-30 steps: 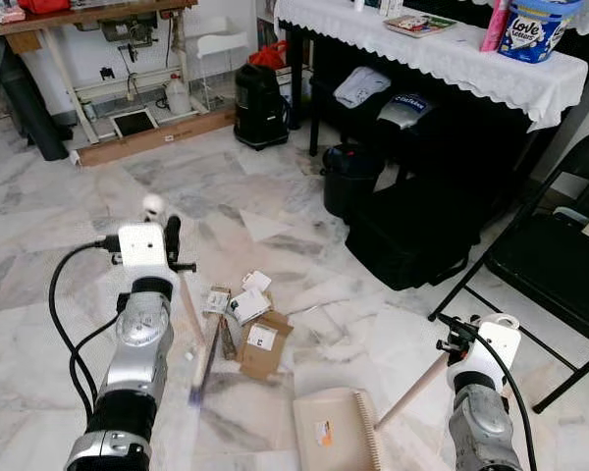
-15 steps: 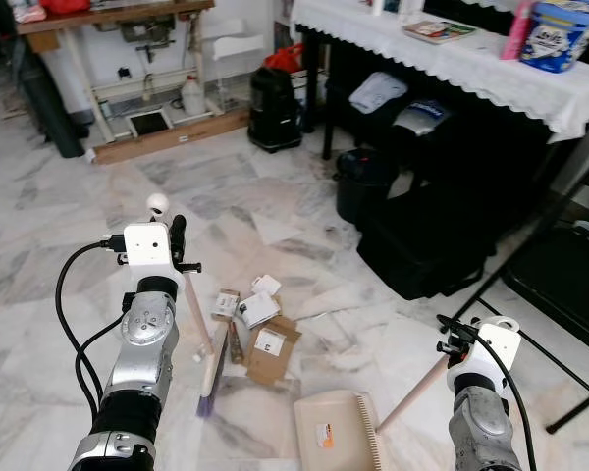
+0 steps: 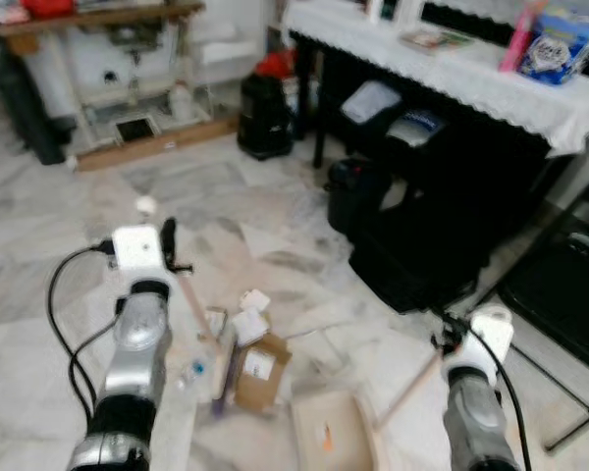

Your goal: Sweep floor

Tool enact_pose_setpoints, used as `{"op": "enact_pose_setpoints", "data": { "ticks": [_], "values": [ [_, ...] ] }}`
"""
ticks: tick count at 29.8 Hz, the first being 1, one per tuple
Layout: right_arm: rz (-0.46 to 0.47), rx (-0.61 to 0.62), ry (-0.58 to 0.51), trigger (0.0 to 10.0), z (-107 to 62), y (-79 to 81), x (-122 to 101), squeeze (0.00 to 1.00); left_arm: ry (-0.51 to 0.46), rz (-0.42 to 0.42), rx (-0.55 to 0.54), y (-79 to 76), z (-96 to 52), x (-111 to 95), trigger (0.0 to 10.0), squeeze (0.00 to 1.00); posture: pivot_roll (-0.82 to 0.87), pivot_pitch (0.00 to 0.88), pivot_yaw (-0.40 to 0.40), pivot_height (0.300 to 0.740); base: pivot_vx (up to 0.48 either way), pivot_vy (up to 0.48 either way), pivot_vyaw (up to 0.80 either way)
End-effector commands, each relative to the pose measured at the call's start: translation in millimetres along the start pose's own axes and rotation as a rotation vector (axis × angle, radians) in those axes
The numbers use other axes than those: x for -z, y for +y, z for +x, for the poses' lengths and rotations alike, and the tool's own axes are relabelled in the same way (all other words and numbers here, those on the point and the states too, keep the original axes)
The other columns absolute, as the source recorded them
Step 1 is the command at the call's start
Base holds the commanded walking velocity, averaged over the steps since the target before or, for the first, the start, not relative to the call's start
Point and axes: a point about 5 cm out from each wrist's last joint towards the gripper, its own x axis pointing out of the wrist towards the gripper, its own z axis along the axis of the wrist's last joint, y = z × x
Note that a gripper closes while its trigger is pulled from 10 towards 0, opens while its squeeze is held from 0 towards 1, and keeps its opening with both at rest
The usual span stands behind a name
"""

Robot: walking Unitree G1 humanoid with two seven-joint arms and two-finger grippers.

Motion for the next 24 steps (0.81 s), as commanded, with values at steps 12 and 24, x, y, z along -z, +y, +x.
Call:
{"op": "enact_pose_setpoints", "data": {
  "ticks": [12,24],
  "values": [
    [-0.004,0.031,-0.017,10.0,0.5,-7.7,-2.7,0.0,-0.059,-0.017,0.025,-8.2,6.7,-13.5,10.0,0.0,-0.09,0.0,0.007,0.74,0.336,0.0,0.0],
    [-0.005,0.036,-0.021,10.0,-0.6,-7.9,-2.1,0.0,-0.065,-0.008,0.019,-4.4,8.1,-14.1,10.0,0.0,-0.09,0.0,0.014,0.74,0.302,0.0,0.0]
  ]
}}
